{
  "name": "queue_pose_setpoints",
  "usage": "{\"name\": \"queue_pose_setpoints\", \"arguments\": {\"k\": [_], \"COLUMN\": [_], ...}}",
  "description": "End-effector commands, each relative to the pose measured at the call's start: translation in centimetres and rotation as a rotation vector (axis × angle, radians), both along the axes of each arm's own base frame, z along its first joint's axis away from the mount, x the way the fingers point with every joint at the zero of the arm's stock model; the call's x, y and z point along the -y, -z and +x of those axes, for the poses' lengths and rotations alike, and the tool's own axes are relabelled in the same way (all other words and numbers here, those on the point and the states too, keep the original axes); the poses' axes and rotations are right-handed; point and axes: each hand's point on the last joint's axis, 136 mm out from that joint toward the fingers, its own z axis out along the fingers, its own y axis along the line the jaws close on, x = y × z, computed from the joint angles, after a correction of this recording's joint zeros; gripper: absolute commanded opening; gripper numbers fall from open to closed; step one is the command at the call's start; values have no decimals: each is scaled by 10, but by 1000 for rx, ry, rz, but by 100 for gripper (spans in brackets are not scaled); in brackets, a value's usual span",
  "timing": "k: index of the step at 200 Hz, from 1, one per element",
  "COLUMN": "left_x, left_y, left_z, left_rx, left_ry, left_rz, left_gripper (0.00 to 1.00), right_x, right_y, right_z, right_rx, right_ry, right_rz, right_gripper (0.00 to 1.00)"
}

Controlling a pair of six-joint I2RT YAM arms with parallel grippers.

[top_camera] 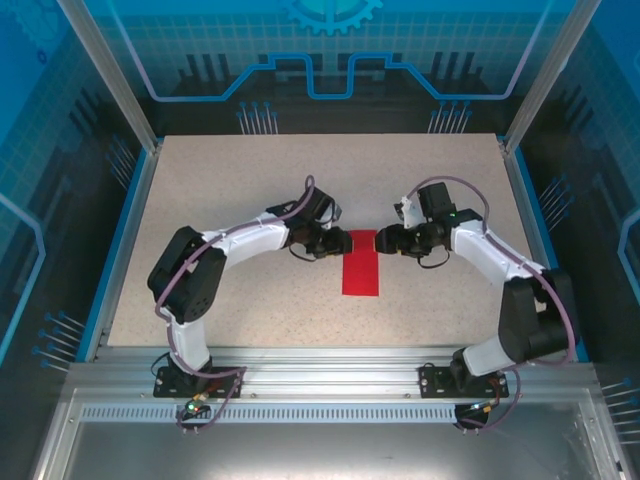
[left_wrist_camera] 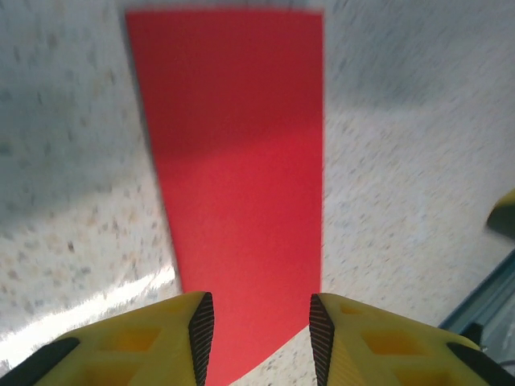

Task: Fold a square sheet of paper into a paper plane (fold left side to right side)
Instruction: First fold in half a square sheet of paper at the center of the table.

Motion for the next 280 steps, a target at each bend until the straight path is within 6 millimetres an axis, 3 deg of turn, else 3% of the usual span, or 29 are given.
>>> {"name": "queue_pose_setpoints", "arguments": {"k": [1, 59, 101, 172, 234, 280], "left_x": [0, -19, -28, -29, -26, -8], "left_y": [-6, -5, -6, -10, -22, -39], "left_z": [-7, -23, -30, -29, -34, -54], "left_rx": [21, 54, 59, 95, 186, 354], "left_ry": [-47, -88, -98, -83, -28, 111], "left_rz": [-7, 48, 70, 92, 122, 166], "left_gripper": [41, 41, 42, 42, 42, 45], "right_x": [-7, -10, -15, -25, -24, -28], "right_y": [11, 51, 63, 66, 63, 54], "right_z": [14, 79, 90, 76, 39, 14], "right_rx": [-34, -33, -56, -111, -133, -168], "right_ry": [-25, 3, -6, -21, -33, -12], "right_rz": [33, 58, 82, 163, 206, 287], "right_gripper": [62, 60, 58, 51, 50, 46]}}
